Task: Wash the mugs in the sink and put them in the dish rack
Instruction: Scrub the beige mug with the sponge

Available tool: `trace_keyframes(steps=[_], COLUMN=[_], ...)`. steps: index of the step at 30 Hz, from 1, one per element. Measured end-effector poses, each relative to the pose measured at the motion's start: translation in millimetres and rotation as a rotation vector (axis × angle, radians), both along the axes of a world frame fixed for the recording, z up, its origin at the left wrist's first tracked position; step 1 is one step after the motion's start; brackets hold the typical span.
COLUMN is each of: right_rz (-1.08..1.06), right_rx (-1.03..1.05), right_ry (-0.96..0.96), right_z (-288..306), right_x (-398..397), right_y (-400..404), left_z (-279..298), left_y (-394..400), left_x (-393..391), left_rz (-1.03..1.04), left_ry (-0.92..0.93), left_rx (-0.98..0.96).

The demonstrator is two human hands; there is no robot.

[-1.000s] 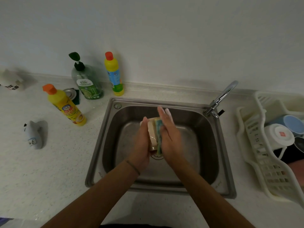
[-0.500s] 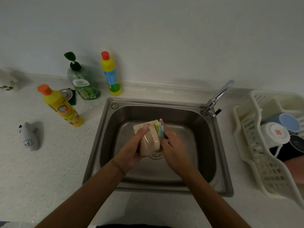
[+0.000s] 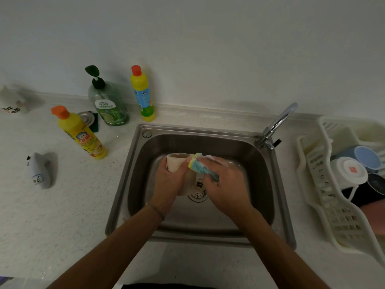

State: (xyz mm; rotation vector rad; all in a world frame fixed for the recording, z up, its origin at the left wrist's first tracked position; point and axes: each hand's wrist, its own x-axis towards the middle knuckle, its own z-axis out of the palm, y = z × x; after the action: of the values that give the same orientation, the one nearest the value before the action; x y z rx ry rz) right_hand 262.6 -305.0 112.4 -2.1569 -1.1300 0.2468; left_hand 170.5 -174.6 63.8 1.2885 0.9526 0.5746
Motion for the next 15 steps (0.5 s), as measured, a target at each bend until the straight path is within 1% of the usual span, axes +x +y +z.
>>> trace_keyframes(steps=[2,6,8,11,14,15], right_rz=[0.018,0.012,0.02,0.026,0.038,0.043], right_rx=[-0.022,-0.04,-0.03,-0.005,0.034,0.036], right_ry=[-0.031,-0.072,-0.095,-0.104,-0.104,-0.101], right_z=[0.5,3.9,6.6,8.8,8.5,7.4], right_x=[2.1,2.3,4.4,6.3,3.5,2.3], right_y=[-3.0,3.0,4.4,4.7,11.2,12.1], left_z=[-3.9,-1.8,1.4,3.0,4.7,6.0], left_y=[0.6,-3.0,2.0,9.4,6.4,6.9], left_x=[-3.4,-5.0,-4.3,-5.0,-1.2,0.8], left_rz=[0.001,0.014,0.035,0.046,0.027,0.049], left_ry=[-0.015,-0.017,-0.015,-0.031,-0.023,-0.023], left_rx=[-0.007,0.123,0.159,0.122,0.153,0.108])
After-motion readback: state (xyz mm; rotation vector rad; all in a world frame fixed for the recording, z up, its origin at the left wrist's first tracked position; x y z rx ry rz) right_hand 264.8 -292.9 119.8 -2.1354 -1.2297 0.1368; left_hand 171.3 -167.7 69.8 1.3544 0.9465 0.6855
